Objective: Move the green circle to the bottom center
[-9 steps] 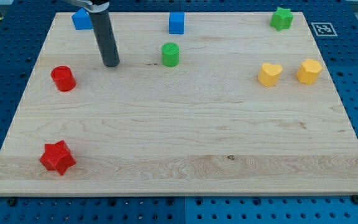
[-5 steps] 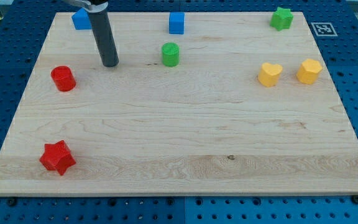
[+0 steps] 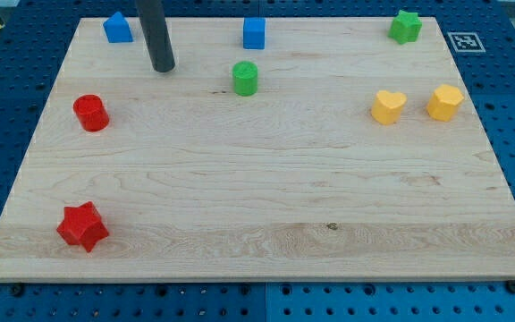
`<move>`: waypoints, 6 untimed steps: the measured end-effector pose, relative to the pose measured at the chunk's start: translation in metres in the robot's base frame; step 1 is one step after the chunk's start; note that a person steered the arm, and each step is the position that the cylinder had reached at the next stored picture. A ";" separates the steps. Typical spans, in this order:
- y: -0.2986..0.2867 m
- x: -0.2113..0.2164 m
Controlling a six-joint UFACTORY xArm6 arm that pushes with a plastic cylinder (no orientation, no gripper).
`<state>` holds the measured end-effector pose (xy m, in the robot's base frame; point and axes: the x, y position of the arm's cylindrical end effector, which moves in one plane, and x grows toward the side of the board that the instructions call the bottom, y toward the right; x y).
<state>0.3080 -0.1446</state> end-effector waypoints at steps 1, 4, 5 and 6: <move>0.001 0.000; 0.064 -0.002; 0.094 -0.002; 0.108 0.007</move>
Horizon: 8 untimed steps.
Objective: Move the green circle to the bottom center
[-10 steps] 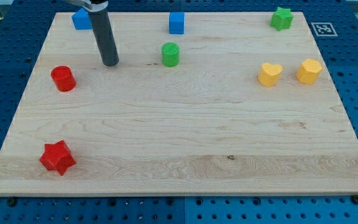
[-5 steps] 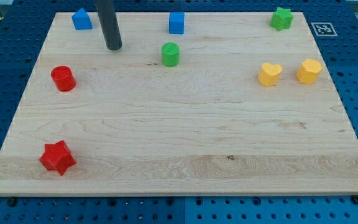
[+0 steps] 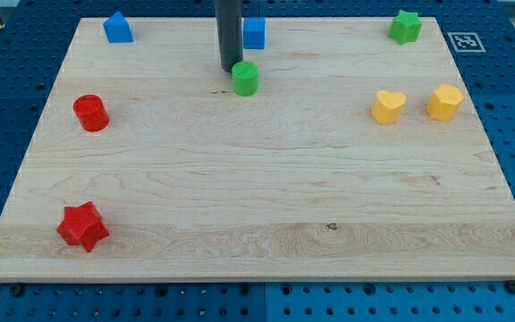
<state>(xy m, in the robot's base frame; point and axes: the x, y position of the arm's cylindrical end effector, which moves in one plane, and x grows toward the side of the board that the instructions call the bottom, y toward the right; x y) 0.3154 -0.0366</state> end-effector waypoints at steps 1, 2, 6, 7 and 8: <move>0.022 0.017; 0.046 0.034; 0.027 0.107; 0.002 0.120; -0.011 0.132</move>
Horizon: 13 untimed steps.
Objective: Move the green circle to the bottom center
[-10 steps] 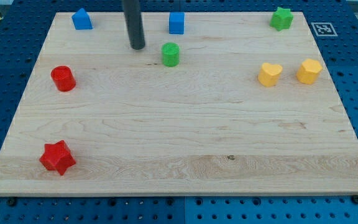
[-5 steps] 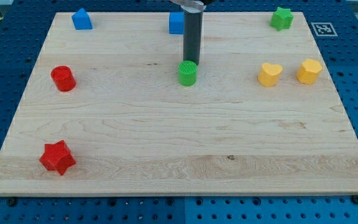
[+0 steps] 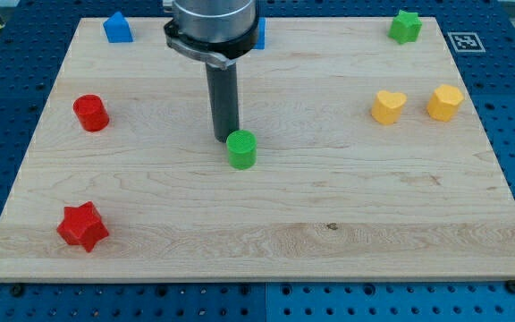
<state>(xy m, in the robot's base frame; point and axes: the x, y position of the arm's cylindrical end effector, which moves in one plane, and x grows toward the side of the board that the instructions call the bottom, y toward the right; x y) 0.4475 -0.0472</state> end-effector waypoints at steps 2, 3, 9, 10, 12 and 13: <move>0.028 0.037; 0.061 0.042; 0.086 0.086; 0.086 0.075; 0.084 0.038; 0.080 0.021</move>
<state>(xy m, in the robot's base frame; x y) 0.4685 0.0324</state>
